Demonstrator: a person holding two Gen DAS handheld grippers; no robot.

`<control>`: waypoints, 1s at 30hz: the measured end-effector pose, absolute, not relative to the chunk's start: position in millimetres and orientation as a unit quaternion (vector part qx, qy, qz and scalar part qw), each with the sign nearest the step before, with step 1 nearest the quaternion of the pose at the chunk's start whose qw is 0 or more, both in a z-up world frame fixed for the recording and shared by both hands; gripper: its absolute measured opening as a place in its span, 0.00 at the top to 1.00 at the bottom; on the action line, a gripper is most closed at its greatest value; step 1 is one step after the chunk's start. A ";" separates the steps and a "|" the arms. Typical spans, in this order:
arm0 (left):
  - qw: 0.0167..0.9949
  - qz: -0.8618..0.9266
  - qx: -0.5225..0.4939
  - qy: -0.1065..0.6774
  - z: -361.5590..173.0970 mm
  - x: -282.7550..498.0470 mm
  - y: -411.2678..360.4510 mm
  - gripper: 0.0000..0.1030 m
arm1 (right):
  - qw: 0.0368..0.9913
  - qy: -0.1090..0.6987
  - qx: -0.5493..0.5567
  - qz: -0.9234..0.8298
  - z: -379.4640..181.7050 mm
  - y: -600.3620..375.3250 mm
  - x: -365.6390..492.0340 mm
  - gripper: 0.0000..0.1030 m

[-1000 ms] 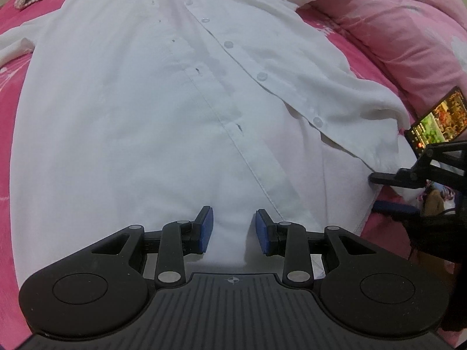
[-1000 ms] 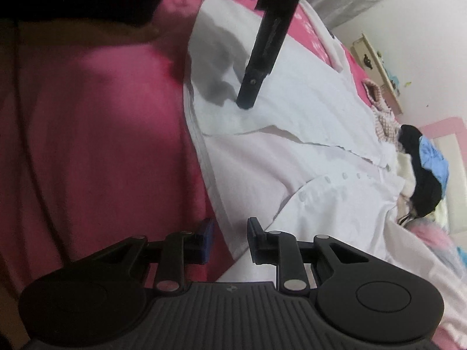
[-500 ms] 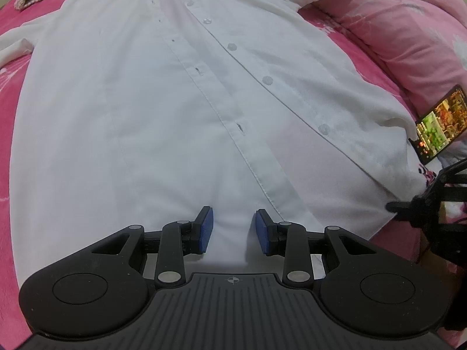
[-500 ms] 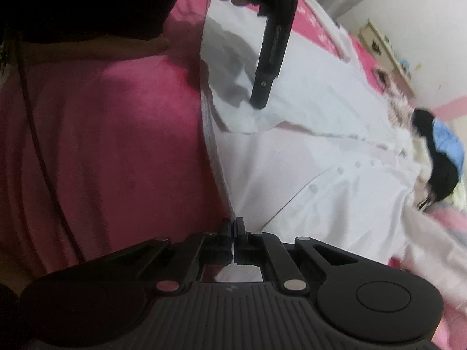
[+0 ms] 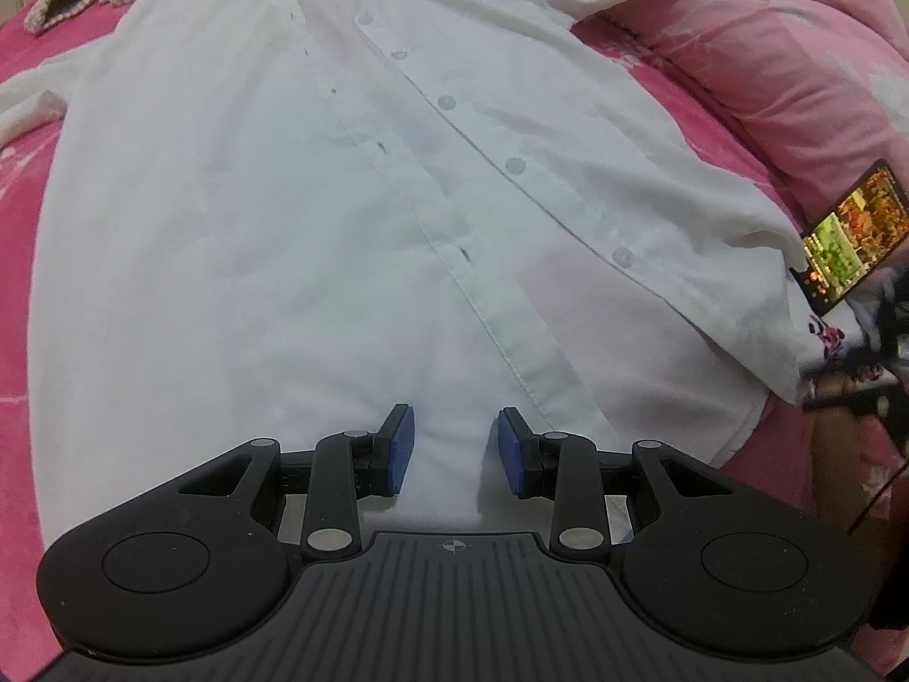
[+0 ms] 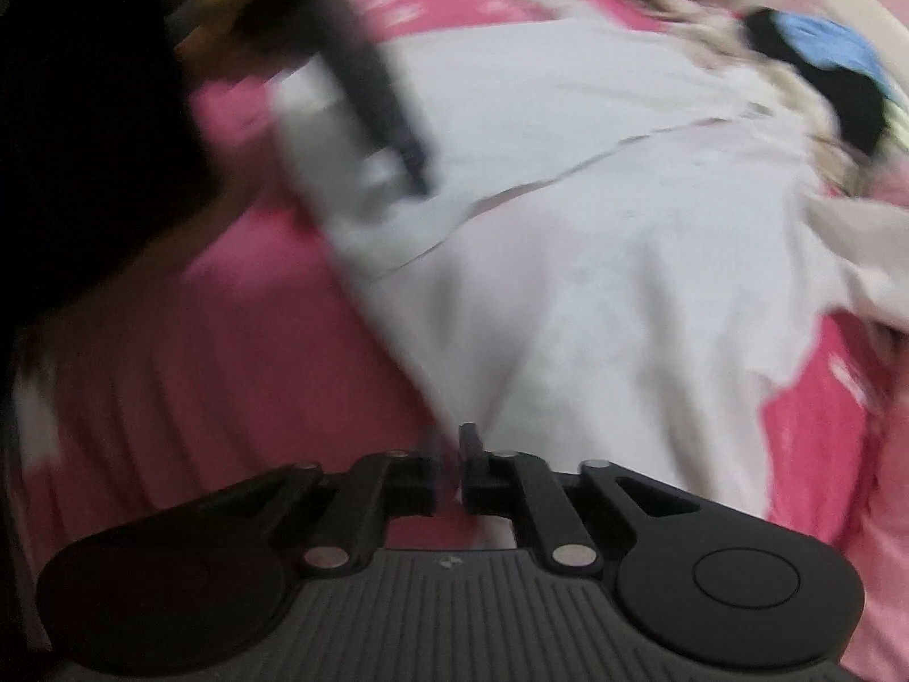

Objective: Fold clothes

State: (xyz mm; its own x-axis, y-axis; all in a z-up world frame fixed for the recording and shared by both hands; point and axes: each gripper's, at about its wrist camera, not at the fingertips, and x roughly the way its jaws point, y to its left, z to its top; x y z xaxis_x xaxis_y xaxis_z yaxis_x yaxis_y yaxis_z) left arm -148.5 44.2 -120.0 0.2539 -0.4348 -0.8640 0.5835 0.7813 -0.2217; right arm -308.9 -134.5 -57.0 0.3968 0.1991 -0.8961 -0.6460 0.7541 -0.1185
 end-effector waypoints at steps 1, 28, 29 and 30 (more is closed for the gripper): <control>0.790 -0.327 0.070 0.514 -117.1 -149.4 45.1 0.69 | 0.808 0.483 -0.223 0.252 -57.6 -136.0 -303.8 0.81; 0.757 -0.416 0.078 0.499 -127.4 -168.4 15.2 0.68 | 0.803 0.526 -0.200 0.196 -93.9 -122.5 -262.9 0.63; 0.756 -0.415 0.076 0.500 -128.0 -167.9 15.3 0.68 | 0.804 0.526 -0.198 0.193 -94.2 -123.3 -262.6 0.66; 0.756 -0.414 0.075 0.501 -128.4 -167.5 15.3 0.68 | 0.807 0.525 -0.193 0.190 -92.8 -124.8 -261.9 0.73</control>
